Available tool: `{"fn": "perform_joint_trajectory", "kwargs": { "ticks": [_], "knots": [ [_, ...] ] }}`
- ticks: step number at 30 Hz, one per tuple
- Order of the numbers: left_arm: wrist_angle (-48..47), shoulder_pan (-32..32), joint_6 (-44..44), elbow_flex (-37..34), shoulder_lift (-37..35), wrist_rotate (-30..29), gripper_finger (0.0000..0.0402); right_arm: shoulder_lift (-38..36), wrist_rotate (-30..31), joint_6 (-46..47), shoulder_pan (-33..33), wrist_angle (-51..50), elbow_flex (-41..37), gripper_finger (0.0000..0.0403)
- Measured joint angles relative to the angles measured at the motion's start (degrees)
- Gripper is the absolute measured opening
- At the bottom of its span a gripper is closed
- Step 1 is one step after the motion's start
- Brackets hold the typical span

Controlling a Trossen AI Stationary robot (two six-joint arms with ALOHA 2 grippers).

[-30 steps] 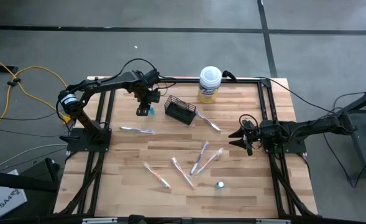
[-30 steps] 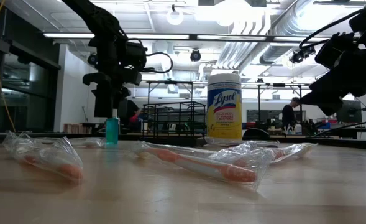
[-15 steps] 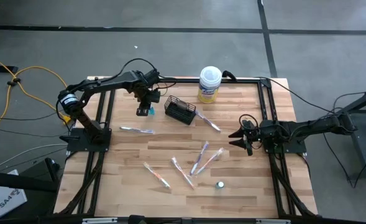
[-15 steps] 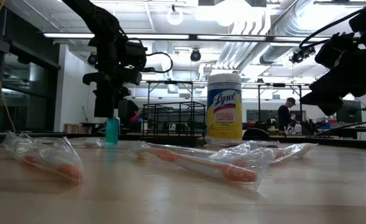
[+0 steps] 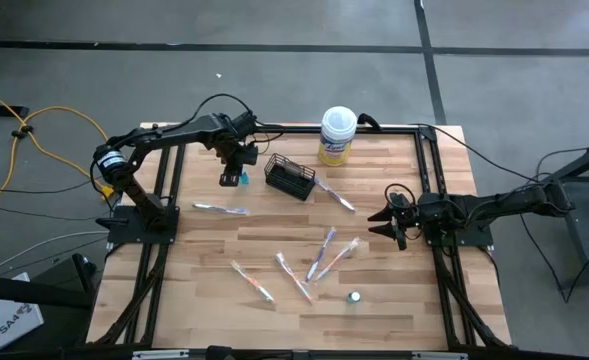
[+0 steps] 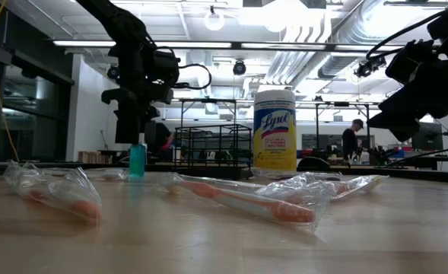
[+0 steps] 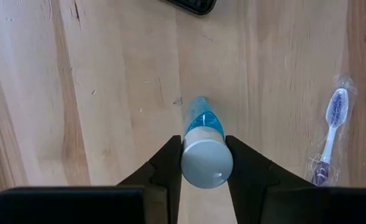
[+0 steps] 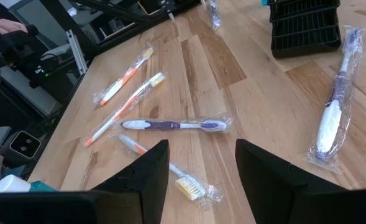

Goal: Pick & Place toothbrushing station
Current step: Put the top blue mouthwash into the black mesh organizer

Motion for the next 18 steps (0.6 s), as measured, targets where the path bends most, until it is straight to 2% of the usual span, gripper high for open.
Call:
{"fn": "perform_joint_trajectory", "kwargs": {
  "ticks": [7, 18],
  "knots": [
    [-2.5, -1.9, 0.0, 1.7, -2.0, -3.6, 0.0088, 0.0, 0.0, 0.0, 0.0, 0.0, 0.0, 0.0176],
    [-10.3, -7.8, -1.2, 12.3, -2.8, -9.5, 0.0088, 0.0, 0.0, 0.0, 0.0, 0.0, 0.0, 0.0176]
  ]
}}
